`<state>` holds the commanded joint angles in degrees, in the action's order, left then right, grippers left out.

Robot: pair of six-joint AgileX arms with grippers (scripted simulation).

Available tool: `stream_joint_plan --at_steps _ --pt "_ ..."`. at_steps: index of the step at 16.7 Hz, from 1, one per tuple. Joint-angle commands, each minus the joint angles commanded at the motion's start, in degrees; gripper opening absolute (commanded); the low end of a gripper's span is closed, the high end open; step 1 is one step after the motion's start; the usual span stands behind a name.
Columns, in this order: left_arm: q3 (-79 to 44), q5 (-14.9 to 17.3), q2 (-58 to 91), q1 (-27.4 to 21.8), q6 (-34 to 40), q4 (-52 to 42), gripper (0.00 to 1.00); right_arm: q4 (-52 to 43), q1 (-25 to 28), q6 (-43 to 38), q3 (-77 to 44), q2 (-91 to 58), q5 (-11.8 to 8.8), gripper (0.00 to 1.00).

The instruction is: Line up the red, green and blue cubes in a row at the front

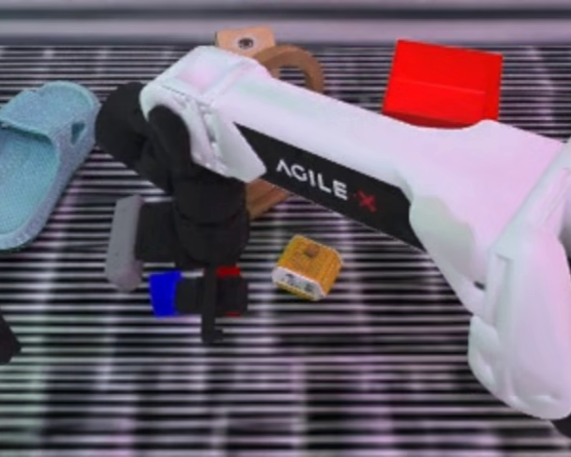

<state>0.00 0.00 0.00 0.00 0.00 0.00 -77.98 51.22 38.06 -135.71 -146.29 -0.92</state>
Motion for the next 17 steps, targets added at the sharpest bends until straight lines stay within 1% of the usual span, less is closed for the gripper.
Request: stream_joint_plan --at_steps 4,9,17 --pt "0.00 0.00 0.00 0.00 0.00 0.00 1.00 8.65 0.12 -0.07 9.20 0.18 0.06 0.00" --pt "0.00 0.00 0.00 0.00 0.00 0.00 1.00 10.05 0.24 0.00 10.59 0.13 0.12 0.00" --pt "0.00 0.00 0.00 0.00 0.00 0.00 1.00 10.05 0.24 0.00 10.59 0.13 0.12 0.60"
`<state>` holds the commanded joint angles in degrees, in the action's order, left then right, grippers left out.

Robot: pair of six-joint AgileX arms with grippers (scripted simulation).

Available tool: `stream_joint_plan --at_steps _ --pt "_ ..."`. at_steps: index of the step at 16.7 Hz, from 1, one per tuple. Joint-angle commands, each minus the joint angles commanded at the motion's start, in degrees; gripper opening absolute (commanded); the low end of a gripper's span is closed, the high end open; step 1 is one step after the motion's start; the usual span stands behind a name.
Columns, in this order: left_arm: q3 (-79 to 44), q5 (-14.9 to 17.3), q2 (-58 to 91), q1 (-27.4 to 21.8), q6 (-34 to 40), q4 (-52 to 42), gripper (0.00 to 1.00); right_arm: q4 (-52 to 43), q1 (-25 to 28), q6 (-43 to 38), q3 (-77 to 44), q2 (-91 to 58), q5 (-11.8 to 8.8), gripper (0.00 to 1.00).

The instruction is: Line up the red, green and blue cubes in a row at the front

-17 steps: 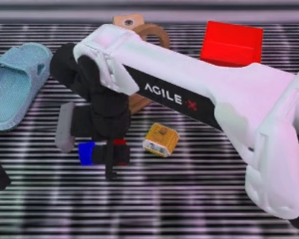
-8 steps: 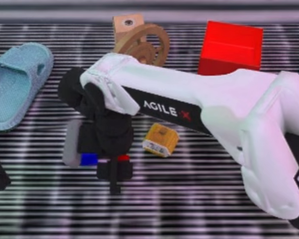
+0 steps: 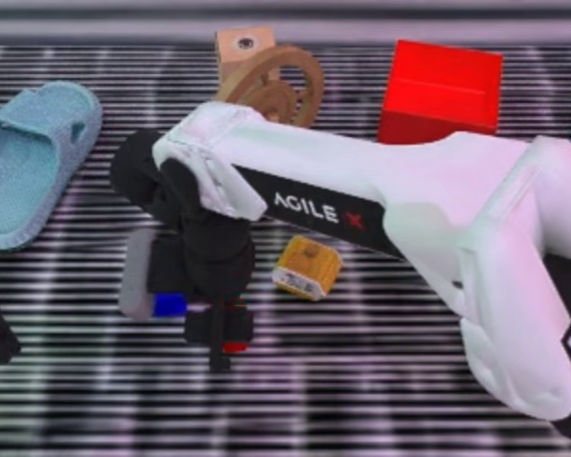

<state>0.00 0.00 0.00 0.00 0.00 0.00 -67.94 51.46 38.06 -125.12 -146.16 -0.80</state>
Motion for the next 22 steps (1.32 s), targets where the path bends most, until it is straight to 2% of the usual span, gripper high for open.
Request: stream_joint_plan --at_steps 5,6,16,22 --pt "0.00 0.00 0.00 0.00 0.00 0.00 1.00 0.00 0.00 0.00 0.00 0.00 0.00 0.98" --pt "0.00 0.00 0.00 0.00 0.00 0.00 1.00 0.00 0.00 0.00 0.00 0.00 0.00 1.00" --pt "0.00 0.00 0.00 0.00 0.00 0.00 1.00 -0.99 0.05 0.18 -1.00 -0.13 -0.03 1.00" --pt "0.00 0.00 0.00 0.00 0.00 0.00 1.00 -13.59 0.16 0.21 -13.35 -0.06 -0.09 1.00"
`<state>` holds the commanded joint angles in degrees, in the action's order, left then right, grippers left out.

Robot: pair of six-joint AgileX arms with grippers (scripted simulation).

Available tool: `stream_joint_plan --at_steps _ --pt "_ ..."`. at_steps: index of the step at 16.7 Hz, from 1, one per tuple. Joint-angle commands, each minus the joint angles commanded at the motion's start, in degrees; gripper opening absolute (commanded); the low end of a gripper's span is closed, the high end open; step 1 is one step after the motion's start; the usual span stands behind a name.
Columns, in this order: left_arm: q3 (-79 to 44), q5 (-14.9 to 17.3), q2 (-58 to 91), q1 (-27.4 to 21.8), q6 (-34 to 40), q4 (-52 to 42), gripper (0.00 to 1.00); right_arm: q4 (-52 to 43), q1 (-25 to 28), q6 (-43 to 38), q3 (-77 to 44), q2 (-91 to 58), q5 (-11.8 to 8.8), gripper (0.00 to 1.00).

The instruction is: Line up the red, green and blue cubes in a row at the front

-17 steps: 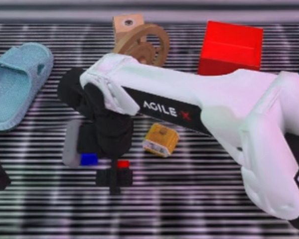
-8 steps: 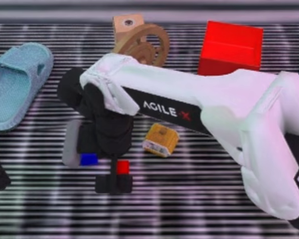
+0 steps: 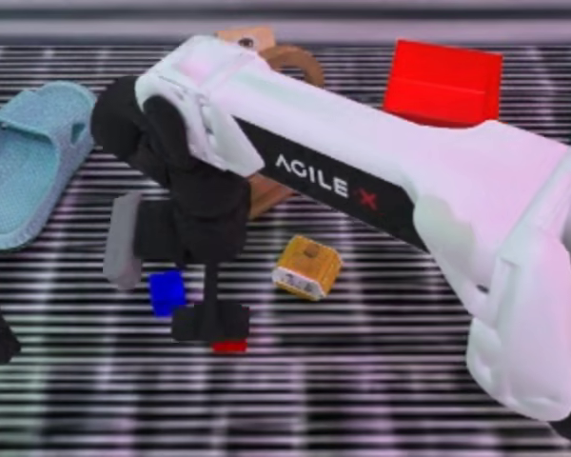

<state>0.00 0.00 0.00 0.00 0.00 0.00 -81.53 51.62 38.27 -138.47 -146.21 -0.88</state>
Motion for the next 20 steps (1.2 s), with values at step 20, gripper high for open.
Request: stream_joint_plan --at_steps 20 --pt "0.00 0.00 0.00 0.00 0.00 0.00 1.00 11.84 -34.91 12.71 27.06 14.14 1.03 1.00"
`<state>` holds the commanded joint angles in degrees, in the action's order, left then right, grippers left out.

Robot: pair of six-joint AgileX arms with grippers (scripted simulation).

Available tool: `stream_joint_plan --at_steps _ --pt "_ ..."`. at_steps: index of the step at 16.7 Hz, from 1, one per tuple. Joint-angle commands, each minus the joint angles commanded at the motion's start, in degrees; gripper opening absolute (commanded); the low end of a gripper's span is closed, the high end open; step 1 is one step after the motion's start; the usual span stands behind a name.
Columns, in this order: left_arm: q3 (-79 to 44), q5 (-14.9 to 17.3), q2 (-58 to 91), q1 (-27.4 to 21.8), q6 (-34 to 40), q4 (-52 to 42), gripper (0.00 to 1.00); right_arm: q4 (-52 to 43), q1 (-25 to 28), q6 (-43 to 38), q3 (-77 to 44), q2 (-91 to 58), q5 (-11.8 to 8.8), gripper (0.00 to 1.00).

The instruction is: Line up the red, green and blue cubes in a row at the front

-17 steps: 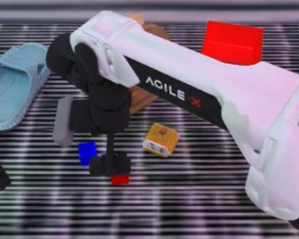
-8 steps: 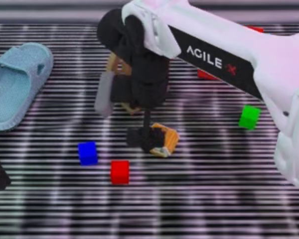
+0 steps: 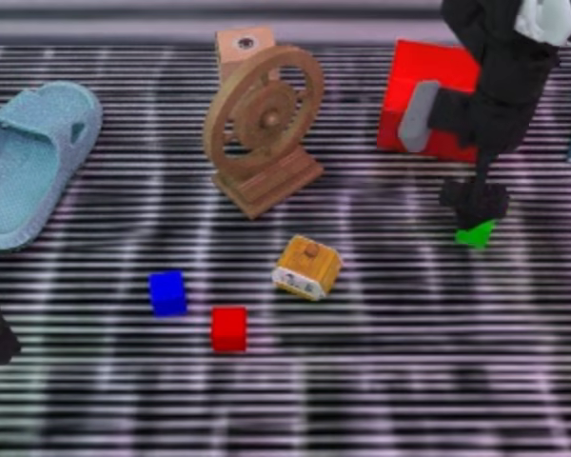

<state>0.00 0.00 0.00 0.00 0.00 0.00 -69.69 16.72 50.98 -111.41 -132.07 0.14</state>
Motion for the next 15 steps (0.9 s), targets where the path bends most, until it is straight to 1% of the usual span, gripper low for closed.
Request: stream_joint_plan --at_steps 2,7,15 --pt "0.00 0.00 0.00 0.00 0.00 0.00 1.00 0.84 -1.41 0.71 1.32 0.83 0.08 1.00" --pt "0.00 0.00 0.00 0.00 0.00 0.00 1.00 1.64 -1.26 0.60 1.77 0.34 0.06 1.00" --pt "0.00 0.00 0.00 0.00 0.00 0.00 1.00 16.08 -1.33 0.56 11.01 -4.67 0.14 1.00"
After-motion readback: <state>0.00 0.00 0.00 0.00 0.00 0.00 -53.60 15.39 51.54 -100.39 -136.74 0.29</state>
